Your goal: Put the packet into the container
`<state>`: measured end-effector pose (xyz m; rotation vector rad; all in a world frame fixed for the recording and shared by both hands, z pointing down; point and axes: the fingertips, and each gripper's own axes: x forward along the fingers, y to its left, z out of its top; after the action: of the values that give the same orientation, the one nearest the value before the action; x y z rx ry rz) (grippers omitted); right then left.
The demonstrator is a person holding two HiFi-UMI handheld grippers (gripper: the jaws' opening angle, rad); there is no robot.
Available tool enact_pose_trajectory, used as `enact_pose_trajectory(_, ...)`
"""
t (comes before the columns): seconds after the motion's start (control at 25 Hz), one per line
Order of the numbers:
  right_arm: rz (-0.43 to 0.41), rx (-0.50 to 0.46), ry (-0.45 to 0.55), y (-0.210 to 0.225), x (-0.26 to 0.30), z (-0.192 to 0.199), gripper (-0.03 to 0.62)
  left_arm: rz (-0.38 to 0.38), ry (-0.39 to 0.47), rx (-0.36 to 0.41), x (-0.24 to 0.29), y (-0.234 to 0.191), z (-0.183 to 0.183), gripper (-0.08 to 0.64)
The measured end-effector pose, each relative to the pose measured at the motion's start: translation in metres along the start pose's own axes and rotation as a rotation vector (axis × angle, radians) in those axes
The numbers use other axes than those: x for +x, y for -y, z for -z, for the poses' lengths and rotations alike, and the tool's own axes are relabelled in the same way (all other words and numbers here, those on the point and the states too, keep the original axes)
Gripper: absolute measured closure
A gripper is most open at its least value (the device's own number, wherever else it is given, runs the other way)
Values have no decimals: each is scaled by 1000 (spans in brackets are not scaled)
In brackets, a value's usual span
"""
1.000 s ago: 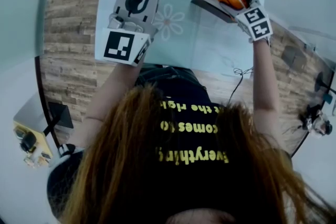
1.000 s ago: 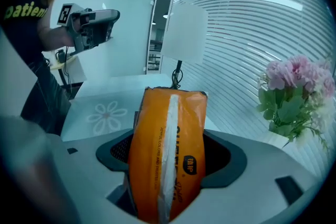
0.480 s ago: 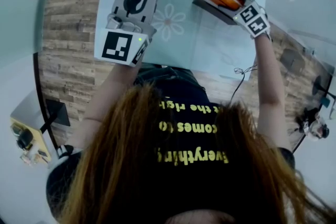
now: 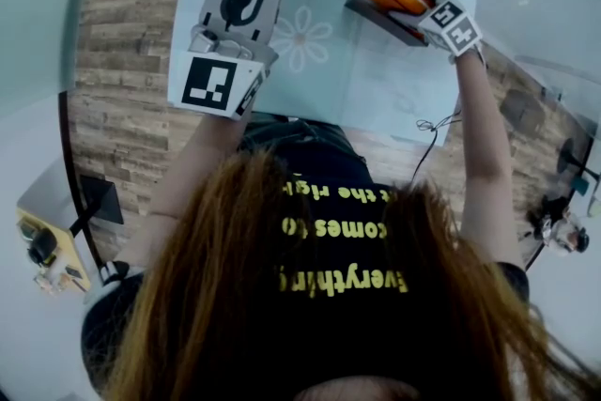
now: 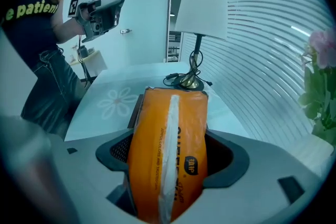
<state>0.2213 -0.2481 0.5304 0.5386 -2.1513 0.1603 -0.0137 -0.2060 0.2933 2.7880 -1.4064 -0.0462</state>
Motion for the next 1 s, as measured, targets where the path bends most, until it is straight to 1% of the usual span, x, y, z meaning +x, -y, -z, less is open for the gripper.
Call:
enact_pose_trajectory(0.2, -79, 52, -2, -6, 0, -1, 224, -1, 3, -2, -2, 0, 0, 560)
enact_pose_trajectory(0.48, -126, 118, -2, -2, 4, 1, 200, 2, -2, -1, 1, 1, 1, 560)
enact_pose_trajectory(0.56, -140, 123, 2, -4, 4, -1, 186, -1, -3, 0, 0, 0, 1, 559)
enact_pose_trajectory(0.68, -140, 101, 5, -6, 4, -2, 187, -2, -3, 1, -2, 0, 2, 560)
enact_pose_trajectory(0.8, -140, 105, 8, -7, 4, -2, 195, 0, -3, 1, -2, 1, 2, 559)
enact_pose_trajectory(0.88, -136, 115, 10, -8, 3, -2, 228, 0, -3, 1, -3, 1, 2, 559)
enact_pose_trajectory(0.92, -123, 113, 9, -8, 2, -1, 281, -1, -3, 0, -3, 0, 2, 560)
enact_pose_trajectory(0.96, -105, 110, 9, -7, 1, -1, 355, -1, -3, 0, -4, 0, 2, 558)
enact_pose_trajectory(1.0, -89, 111, 11, -5, 0, 0, 386, -2, -3, 0, -4, 0, 3, 558)
